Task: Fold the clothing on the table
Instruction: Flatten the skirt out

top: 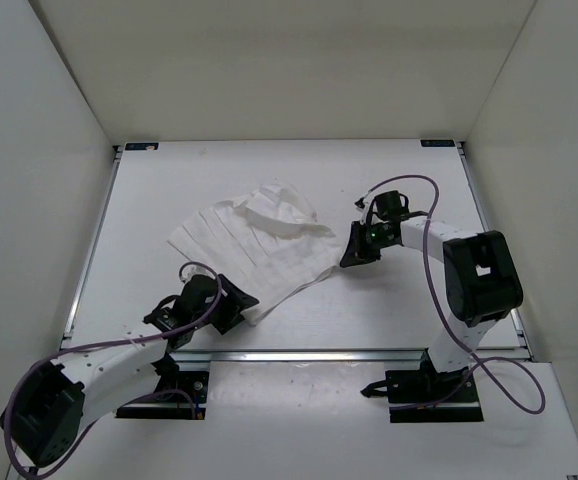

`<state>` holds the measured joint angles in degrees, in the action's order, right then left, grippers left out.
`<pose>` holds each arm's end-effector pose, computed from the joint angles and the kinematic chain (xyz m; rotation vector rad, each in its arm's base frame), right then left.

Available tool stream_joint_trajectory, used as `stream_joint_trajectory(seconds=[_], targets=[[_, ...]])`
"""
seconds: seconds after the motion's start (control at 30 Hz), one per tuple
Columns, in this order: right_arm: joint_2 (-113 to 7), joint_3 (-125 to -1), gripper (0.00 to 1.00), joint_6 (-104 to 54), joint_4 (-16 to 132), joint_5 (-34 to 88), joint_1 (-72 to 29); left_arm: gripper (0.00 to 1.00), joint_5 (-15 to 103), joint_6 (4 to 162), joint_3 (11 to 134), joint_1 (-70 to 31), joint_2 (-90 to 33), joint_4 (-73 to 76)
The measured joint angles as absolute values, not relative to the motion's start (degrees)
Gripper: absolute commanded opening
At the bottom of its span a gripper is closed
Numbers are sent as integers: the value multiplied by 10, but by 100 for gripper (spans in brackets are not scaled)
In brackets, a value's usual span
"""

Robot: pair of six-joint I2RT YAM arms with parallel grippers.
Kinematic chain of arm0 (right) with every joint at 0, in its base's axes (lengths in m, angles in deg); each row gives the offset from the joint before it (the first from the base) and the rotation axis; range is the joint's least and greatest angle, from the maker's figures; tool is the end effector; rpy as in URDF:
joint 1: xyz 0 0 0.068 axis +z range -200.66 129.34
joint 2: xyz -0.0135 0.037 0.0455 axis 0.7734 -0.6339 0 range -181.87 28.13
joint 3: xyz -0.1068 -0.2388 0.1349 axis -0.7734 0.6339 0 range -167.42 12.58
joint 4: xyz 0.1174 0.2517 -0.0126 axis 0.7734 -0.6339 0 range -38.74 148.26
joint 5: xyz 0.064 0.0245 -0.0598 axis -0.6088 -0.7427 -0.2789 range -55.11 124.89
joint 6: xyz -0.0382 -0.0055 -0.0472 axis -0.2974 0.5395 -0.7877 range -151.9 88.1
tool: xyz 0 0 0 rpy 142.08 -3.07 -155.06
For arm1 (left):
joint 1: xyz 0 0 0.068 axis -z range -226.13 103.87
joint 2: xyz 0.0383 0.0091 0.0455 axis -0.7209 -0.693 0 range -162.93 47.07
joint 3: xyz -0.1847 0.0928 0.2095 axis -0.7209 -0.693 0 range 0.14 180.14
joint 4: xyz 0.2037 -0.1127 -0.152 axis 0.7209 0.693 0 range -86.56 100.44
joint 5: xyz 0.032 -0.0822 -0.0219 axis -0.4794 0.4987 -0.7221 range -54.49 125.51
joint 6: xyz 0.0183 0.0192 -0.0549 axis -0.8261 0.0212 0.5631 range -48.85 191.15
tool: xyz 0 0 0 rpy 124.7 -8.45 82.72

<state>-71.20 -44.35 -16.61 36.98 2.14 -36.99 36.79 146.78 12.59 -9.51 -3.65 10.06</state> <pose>0.3349 0.1067 0.1624 -0.1472 2.6972 0.9242 0.1333 -0.1004 0.1351 -0.8483 2.4304 -0.9037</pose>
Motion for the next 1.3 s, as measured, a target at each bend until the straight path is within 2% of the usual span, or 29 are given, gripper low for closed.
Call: stream_joint_trajectory(seconds=[0.27,0.33,0.37,0.43,0.47,0.53,0.8,1.03,1.3], targets=[[-707,-441,0,-150,372,23,-369,51,339,1479,128,-96,-45,135],[-701,-441,0,-149,372,25,-369,39,339,1473,140,-96,-70,136],[-698,-441,0,-149,373,26,-369,37,338,1468,147,-96,-85,137],[-693,-441,0,-149,374,29,-369,22,337,1459,160,-96,-110,138],[-692,-441,0,-149,374,30,-369,18,336,1456,164,-96,-118,138],[-690,-441,0,-149,374,34,-369,0,334,1452,167,-97,-124,138],[-689,-449,1,-156,362,43,-369,0,332,1392,211,-126,-129,176],[-660,-533,0,-186,334,70,-372,0,333,1191,420,-184,-191,209],[-576,-641,0,-214,348,112,-370,0,341,997,619,-182,-252,226]])
